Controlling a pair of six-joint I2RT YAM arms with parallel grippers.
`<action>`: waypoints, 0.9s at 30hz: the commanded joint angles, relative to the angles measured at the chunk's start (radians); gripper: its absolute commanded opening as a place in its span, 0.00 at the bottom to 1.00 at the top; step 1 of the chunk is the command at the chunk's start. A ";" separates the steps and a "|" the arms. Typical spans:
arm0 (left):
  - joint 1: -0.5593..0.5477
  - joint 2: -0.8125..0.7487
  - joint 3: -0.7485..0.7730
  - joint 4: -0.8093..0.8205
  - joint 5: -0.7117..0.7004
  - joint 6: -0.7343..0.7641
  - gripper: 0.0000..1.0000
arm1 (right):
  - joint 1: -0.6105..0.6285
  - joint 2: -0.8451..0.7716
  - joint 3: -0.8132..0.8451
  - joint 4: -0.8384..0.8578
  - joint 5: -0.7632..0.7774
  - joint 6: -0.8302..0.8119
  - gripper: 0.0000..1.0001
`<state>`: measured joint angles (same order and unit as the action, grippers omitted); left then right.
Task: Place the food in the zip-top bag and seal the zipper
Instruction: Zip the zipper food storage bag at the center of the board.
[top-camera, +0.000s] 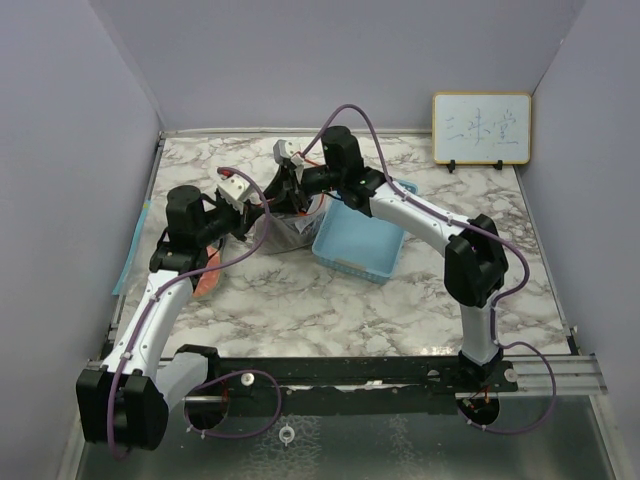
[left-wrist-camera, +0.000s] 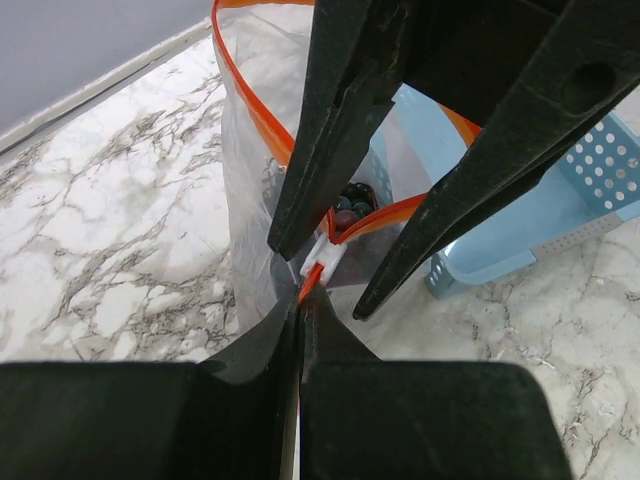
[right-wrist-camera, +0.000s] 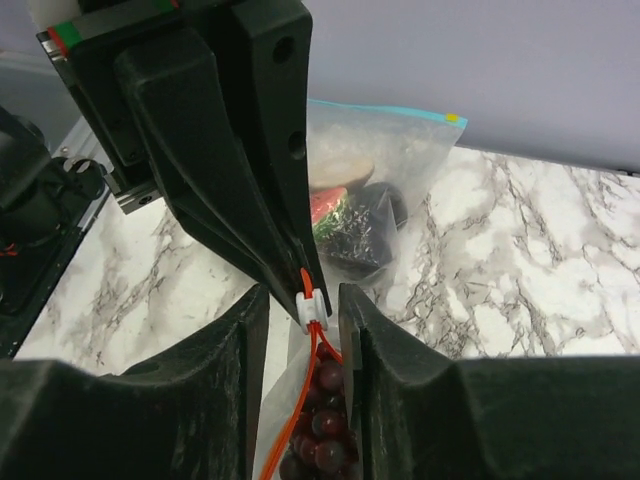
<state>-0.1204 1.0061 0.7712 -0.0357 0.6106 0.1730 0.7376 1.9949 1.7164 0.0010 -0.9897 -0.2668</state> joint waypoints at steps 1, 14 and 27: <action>-0.007 -0.006 0.022 -0.006 -0.024 0.019 0.00 | 0.002 0.026 0.043 0.061 -0.003 0.033 0.33; -0.010 -0.001 0.053 -0.034 -0.058 0.047 0.00 | -0.017 0.004 -0.005 0.002 0.121 -0.039 0.02; -0.010 -0.021 0.061 -0.051 -0.301 0.081 0.00 | -0.121 -0.078 -0.049 -0.059 0.317 -0.146 0.02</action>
<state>-0.1356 1.0130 0.8062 -0.0914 0.4610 0.2314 0.7082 1.9862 1.6989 -0.0151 -0.8181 -0.3496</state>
